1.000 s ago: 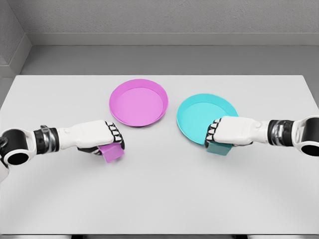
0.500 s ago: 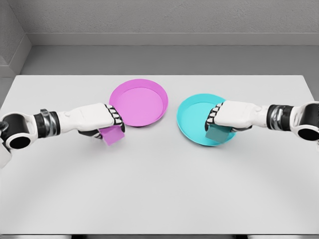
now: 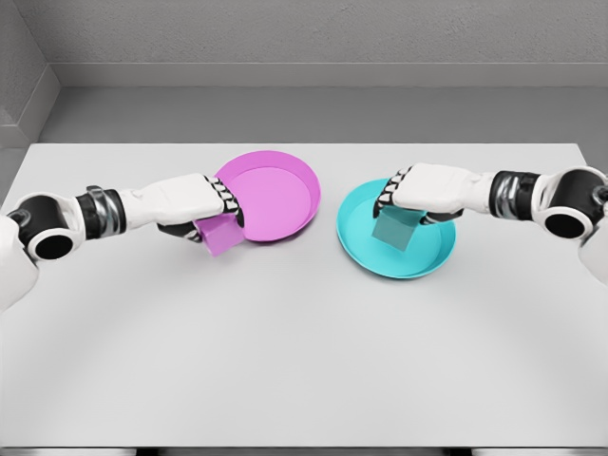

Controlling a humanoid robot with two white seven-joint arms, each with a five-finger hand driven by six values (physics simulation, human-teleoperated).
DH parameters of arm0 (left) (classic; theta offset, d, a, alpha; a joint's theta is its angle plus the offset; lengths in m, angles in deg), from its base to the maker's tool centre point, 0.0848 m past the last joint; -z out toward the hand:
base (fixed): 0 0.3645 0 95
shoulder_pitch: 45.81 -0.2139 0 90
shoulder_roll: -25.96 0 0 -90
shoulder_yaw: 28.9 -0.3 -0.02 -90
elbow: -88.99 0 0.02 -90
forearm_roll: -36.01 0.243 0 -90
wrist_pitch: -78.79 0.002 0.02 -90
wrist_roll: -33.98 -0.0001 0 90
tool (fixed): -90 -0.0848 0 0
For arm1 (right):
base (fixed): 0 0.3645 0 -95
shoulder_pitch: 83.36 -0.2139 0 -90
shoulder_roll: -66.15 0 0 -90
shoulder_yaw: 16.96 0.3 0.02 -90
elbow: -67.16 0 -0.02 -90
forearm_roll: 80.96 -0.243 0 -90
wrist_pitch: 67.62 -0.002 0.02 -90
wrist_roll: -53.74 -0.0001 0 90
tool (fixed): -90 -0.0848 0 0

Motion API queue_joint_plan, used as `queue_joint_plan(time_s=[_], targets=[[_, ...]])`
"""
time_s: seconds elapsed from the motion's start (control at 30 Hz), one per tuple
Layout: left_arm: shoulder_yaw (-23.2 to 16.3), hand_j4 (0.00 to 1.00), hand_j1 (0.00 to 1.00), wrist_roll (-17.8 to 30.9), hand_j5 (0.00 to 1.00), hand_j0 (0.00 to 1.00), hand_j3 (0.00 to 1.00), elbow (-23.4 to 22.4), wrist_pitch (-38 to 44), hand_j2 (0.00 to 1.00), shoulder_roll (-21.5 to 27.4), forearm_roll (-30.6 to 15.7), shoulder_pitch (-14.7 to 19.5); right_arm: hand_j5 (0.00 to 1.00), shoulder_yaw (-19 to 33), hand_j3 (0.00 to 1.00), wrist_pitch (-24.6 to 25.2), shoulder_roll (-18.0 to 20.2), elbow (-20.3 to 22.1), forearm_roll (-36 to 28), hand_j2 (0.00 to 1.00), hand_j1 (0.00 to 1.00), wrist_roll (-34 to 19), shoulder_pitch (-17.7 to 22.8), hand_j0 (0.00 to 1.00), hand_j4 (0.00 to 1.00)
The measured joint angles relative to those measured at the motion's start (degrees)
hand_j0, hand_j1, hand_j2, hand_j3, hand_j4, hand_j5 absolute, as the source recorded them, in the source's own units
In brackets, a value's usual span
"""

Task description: Place the blocks in the corresponding plates according to their colors

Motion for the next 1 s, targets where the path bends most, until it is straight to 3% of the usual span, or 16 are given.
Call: queue_joint_plan(time_s=[0.03, 0.3, 0.6, 0.87, 1.0], targets=[[0.00, 0.62, 0.62, 0.01, 0.62, 0.62, 0.62, -0.61, 0.00, 0.62, -0.31, 0.03, 0.44, 0.99, 0.01, 0.99, 0.00, -0.15, -0.24, 0.03, 0.99, 0.99, 0.01, 0.00, 0.99, 0.99], [-0.02, 0.62, 0.62, 0.01, 0.62, 0.62, 0.62, -4.45, 0.00, 0.62, -3.31, 0.25, 3.34, 1.00, 0.45, 1.00, -0.02, -0.38, -1.55, -0.05, 1.00, 1.00, 0.22, -0.79, 1.00, 1.00], [-0.10, 0.62, 0.62, 0.66, 0.62, 0.62, 0.62, -8.52, -0.01, 0.62, -6.85, 0.35, 6.59, 1.00, 13.43, 1.00, -0.03, 3.64, -1.12, -4.39, 1.00, 1.00, 0.43, 3.16, 1.00, 1.00], [-0.10, 0.62, 0.62, 0.69, 0.62, 0.62, 0.62, -13.77, -0.01, 0.62, -9.40, 0.36, 8.96, 1.00, 26.95, 1.00, -0.08, 5.55, 1.11, -8.25, 1.00, 1.00, 0.98, 15.46, 1.00, 1.00], [-0.07, 0.62, 0.62, 0.71, 0.62, 0.62, 0.62, -16.74, -0.01, 0.62, -10.74, 0.36, 10.64, 1.00, 32.17, 1.00, -0.04, 6.32, 3.43, -9.73, 1.00, 1.00, 1.53, 18.89, 1.00, 1.00]])
